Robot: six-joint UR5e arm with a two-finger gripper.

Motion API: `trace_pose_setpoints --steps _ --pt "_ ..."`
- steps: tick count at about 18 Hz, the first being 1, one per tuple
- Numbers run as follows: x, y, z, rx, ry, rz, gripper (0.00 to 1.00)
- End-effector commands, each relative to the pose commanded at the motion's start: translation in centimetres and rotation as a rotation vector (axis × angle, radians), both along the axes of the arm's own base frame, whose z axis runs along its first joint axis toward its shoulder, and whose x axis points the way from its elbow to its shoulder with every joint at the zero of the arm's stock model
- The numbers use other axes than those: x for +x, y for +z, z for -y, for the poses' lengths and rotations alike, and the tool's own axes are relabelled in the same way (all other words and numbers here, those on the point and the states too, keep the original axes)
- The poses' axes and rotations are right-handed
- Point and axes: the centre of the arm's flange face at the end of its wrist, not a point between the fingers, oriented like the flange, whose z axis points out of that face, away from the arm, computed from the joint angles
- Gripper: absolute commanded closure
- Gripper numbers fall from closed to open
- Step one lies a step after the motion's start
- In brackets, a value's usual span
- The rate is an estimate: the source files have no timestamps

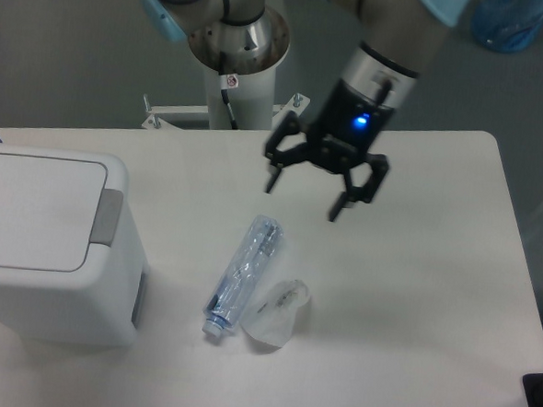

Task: Open the trash can
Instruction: 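Move the open gripper from its start pose toward the white trash bin lid, then lower the gripper fingers onto the lid edge of the white bin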

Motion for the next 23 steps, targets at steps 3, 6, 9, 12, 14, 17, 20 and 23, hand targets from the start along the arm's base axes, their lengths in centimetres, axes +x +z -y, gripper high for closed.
trace_pose_setpoints --steps 3,6,9,12,14,17,20,23 --pt "1.6 -0.3 -2.0 0.007 0.007 0.026 0.00" --pt "2.8 -0.4 -3.2 0.008 -0.001 0.037 0.00" --pt "4.1 -1.3 -4.9 -0.002 -0.038 0.050 0.00" --pt "5.6 -1.8 -6.1 -0.005 -0.072 0.052 0.00" --pt "6.8 -1.9 -6.7 -0.008 -0.094 0.052 0.00" --pt "8.2 -2.8 -7.6 -0.023 -0.123 0.060 0.00" --pt "7.9 -3.7 -8.0 -0.025 -0.125 0.062 0.00" --pt "7.4 -4.3 -8.5 -0.012 -0.124 0.045 0.00"
